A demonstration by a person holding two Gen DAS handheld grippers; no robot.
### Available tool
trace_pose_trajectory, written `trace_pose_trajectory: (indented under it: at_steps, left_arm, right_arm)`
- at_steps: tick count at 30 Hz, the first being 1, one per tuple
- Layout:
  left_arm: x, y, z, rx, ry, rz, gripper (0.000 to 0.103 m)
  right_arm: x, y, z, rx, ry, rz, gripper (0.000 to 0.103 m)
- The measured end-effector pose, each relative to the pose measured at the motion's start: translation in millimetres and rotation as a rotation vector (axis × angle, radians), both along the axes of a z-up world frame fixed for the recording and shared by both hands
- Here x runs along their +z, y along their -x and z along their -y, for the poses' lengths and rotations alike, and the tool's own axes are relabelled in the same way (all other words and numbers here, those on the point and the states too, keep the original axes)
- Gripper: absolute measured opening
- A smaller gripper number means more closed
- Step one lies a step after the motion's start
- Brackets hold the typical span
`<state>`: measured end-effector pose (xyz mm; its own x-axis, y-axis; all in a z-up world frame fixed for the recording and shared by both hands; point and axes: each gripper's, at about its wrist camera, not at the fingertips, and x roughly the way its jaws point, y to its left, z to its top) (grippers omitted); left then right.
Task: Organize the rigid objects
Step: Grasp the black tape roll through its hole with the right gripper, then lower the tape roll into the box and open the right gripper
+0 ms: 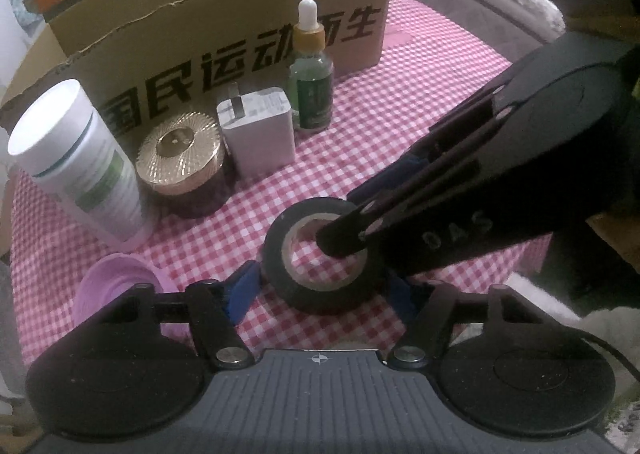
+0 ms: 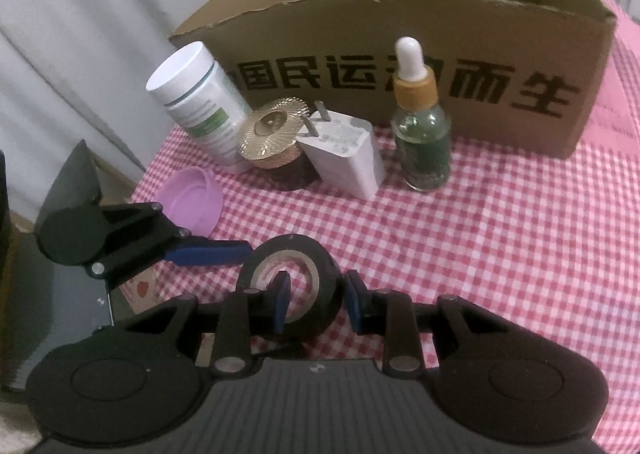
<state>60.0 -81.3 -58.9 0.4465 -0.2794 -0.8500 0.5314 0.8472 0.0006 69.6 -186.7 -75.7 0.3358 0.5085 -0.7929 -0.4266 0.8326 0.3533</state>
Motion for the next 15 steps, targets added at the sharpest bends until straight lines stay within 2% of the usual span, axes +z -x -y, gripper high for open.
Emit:
trace_pose_trajectory:
  at_steps: [4, 7, 9, 15]
  left_arm:
    - [0, 1, 1, 0.001, -0.002, 0.016, 0.064]
    - [1, 2, 1, 0.008, 0.001, 0.018, 0.064]
    - [4, 6, 0, 0.007, -0.005, 0.033, 0.064]
    - [34, 19, -6, 0.023, 0.008, 0.119, 0.064]
  right_arm:
    - [-1, 2, -4, 0.019, 0.014, 0.029, 0.030]
    - [-2, 2, -4, 0.010, 0.015, 0.034, 0.024]
    - [0, 3, -2, 0.001, 0.005, 0.030, 0.023]
    - [31, 17, 0, -0.009, 0.000, 0.107, 0.023]
